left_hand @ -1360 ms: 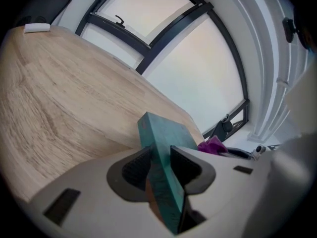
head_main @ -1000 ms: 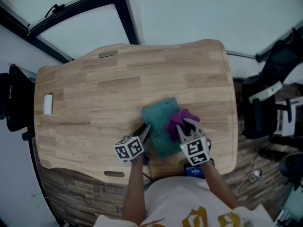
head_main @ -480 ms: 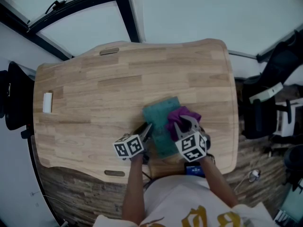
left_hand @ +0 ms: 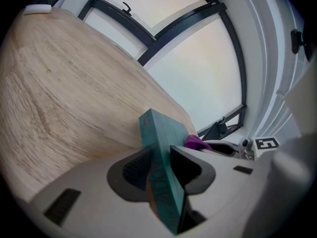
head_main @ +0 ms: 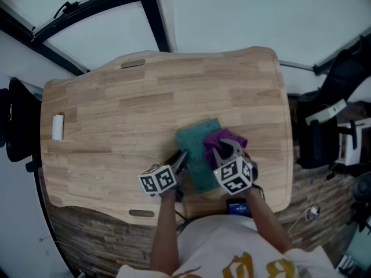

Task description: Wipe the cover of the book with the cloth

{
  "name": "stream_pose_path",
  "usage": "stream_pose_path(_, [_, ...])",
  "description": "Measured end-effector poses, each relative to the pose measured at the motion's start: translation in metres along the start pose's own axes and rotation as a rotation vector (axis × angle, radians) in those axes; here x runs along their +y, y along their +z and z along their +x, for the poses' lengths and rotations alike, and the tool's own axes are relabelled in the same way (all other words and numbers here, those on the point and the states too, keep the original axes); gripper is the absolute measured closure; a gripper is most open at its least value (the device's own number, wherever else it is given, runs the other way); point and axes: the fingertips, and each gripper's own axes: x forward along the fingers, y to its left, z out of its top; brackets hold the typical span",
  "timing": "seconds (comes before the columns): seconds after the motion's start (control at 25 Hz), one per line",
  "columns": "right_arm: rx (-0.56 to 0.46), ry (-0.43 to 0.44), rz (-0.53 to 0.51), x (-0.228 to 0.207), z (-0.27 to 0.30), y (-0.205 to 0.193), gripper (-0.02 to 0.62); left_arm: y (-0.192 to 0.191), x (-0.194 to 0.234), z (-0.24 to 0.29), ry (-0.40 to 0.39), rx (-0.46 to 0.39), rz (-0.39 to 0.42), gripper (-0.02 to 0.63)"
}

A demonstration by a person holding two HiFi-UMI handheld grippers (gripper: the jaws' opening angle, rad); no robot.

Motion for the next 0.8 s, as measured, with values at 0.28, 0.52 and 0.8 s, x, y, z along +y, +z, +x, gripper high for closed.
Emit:
stream_pose_path(0.28, [0.021,0.011,-0.017,-0.001,0.008,0.005,0.528,-0.001,0.001,0.0,-0.005,0.005,-0.004,0.482])
stream_pose_path(0.52, [0.022,0.017,-0.031,-0.003,0.017,0.012,0.528,0.0,0.001,0.0,-0.005,0.008,-0.006,0.482])
stream_pose_path(0.8, [0.017,0.028,-0.023,-0.012,0.025,0.021,0.528,0.0,-0.002,0.003,-0.013,0.014,-0.01,0.482])
